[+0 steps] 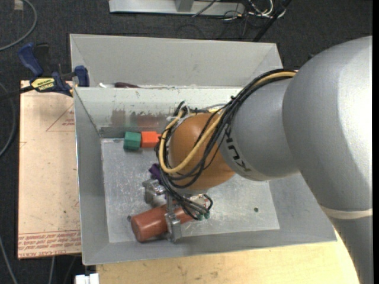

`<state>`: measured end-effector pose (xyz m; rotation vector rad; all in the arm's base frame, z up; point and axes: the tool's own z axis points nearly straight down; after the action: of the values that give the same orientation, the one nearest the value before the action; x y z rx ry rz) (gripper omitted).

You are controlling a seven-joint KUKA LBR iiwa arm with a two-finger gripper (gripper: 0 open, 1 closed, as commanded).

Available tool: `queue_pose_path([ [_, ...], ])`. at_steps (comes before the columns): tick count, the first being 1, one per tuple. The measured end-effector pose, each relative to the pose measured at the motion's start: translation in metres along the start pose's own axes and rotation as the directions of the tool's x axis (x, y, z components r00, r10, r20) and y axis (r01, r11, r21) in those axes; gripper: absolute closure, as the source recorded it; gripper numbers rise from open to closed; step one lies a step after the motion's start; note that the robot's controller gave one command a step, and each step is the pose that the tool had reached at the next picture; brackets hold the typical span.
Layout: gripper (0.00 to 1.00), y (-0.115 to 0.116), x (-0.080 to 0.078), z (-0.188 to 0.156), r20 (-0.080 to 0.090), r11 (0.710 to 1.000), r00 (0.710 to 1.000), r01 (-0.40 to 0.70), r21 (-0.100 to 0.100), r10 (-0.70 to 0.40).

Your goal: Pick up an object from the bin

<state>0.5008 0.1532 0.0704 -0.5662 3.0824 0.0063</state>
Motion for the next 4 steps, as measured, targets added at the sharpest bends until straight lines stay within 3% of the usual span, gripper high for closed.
queue_pose_path([
  [1, 1.00, 0.000, 0.001, 0.001, -0.003, 1.000, 1.000, 0.000, -0.001, 0.000],
  [2, 1.00, 0.000, 0.002, 0.001, -0.004, 1.000, 1.000, 0.000, -0.001, 0.000],
  [3, 1.00, -0.005, -0.020, -0.100, -0.001, 1.000, 1.000, 0.005, -0.002, -0.005],
  [4, 1.00, -0.005, -0.020, -0.100, -0.001, 1.000, 1.000, 0.005, -0.002, -0.005],
])
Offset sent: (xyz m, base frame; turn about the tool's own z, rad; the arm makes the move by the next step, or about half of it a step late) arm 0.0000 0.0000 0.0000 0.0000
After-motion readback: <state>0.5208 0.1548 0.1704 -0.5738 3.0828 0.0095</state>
